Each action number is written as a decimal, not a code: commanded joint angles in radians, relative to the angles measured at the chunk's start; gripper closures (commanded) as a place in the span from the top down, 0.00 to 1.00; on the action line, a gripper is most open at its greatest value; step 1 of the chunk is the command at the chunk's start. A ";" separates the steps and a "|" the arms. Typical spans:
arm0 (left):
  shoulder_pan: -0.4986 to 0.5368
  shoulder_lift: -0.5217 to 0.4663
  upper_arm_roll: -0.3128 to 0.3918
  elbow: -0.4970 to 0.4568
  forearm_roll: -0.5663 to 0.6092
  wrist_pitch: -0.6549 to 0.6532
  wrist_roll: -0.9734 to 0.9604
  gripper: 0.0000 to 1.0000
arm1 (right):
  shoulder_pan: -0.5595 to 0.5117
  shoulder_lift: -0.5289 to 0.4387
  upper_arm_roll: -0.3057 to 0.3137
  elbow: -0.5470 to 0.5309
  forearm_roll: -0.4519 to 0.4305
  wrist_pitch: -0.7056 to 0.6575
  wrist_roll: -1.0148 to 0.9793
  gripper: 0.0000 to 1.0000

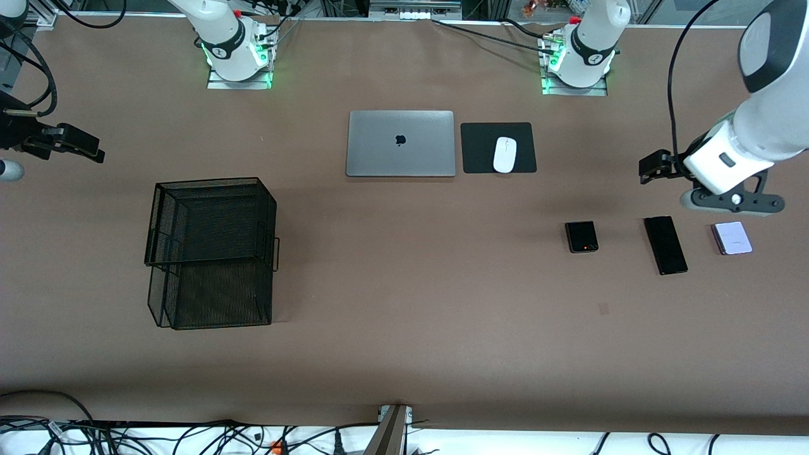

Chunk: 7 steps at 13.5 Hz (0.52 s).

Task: Place phones with both arms
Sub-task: 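Reach the left gripper down and grasp the small black flip phone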

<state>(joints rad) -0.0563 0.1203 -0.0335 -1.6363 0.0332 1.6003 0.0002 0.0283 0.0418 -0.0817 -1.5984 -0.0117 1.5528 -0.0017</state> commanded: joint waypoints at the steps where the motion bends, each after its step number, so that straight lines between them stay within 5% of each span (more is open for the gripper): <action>1: 0.009 0.082 0.001 0.036 0.004 -0.023 0.043 1.00 | -0.010 -0.023 0.008 -0.012 0.004 0.004 0.003 1.00; 7: 0.004 0.231 0.001 -0.078 -0.006 0.238 -0.105 1.00 | -0.010 -0.022 0.008 -0.014 0.004 0.010 0.000 1.00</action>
<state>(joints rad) -0.0550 0.3332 -0.0320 -1.6737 0.0322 1.7819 -0.0717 0.0283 0.0417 -0.0816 -1.5981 -0.0117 1.5542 -0.0017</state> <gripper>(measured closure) 0.000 0.000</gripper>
